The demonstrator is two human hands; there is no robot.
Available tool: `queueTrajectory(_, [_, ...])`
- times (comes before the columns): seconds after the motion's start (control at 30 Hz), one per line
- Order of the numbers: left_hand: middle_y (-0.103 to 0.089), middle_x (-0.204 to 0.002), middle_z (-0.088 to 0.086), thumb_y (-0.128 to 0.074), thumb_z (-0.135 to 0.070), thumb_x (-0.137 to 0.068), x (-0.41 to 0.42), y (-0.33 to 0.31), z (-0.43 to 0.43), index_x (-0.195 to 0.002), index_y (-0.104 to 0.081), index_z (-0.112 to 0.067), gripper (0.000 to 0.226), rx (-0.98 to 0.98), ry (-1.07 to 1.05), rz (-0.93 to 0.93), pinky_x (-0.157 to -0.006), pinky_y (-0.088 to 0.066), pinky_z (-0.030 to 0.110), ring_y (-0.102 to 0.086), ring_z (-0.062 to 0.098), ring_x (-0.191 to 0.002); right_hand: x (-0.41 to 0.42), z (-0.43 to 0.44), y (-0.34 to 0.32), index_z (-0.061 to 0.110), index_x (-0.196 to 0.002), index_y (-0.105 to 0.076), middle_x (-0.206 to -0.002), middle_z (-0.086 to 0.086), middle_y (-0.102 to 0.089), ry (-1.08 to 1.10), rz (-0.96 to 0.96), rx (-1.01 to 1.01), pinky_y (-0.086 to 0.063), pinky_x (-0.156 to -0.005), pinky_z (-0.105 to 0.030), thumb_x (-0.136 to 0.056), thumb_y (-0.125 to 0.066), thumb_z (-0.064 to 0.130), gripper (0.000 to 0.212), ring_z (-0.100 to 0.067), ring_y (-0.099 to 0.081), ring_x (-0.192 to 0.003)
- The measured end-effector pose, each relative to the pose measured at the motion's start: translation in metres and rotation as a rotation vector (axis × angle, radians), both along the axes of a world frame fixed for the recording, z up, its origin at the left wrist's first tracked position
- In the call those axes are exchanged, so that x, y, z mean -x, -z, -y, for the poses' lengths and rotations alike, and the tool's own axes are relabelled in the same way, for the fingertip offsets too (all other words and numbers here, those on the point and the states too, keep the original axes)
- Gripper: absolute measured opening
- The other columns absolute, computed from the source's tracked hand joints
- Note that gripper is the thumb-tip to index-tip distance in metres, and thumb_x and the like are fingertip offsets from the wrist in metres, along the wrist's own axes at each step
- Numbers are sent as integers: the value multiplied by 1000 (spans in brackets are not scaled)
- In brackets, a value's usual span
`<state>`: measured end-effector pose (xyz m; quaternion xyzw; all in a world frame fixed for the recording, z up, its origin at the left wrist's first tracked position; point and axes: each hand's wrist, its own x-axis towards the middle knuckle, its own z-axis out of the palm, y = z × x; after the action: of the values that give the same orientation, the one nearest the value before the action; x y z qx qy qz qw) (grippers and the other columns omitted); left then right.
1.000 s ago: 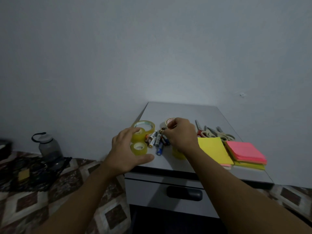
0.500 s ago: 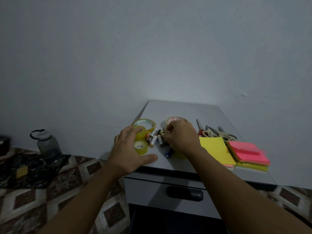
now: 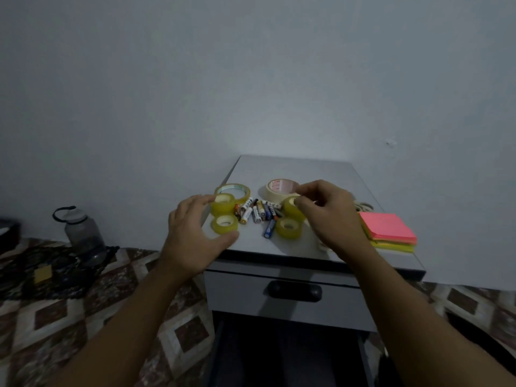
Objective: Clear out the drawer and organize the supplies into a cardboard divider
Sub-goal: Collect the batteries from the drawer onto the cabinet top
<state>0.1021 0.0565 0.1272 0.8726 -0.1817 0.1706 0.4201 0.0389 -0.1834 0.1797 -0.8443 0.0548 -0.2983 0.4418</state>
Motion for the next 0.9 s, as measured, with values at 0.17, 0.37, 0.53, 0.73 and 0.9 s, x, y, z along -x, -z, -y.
queueTrajectory(0.17, [-65, -89, 0, -77, -21, -83, 56, 5, -9, -105, -65, -15, 26, 241, 139, 100, -62, -45, 13, -57, 9, -72, 71, -1, 22, 12, -89, -72, -77, -10, -72, -224, -104, -207, -44, -55, -17, -89, -65, 6, 9, -5, -56, -57])
queueTrajectory(0.37, [-67, -77, -7, -74, -19, -88, 107, 64, 3, -100, -68, -21, 13, 15, 389, -399, -62, -48, 17, -59, 5, -64, 112, -8, 109, 6, -90, -71, -81, -21, -70, -254, -373, -305, -47, -57, -21, -88, -67, 4, 6, -13, -58, -65])
queueTrajectory(0.53, [-68, -105, -10, -75, -36, -86, 116, 150, 12, -121, -60, -33, 38, -418, 536, -815, -80, -51, 17, -63, 5, -94, 140, -11, 203, 9, -94, -70, -83, -5, -66, -279, -728, -328, -45, -57, -12, -82, -73, 1, 15, -8, -58, -69])
queueTrajectory(0.73, [-61, -110, -4, -77, -21, -85, 129, 219, 10, -128, -58, -22, 48, -616, 580, -1070, -81, -47, 18, -60, 11, -98, 169, 8, 270, 22, -110, -68, -102, 3, -68, -414, -1155, -62, -51, -86, -24, -82, -74, 12, 30, -15, -63, -101])
queueTrajectory(0.9, [-63, -100, -4, -70, -9, -86, 132, 243, 18, -124, -60, -18, 40, -642, 601, -1067, -75, -48, 16, -60, 12, -92, 174, 12, 287, 34, -110, -67, -117, 5, -64, -374, -1227, 65, -49, -96, -27, -85, -71, 16, 31, -14, -60, -111])
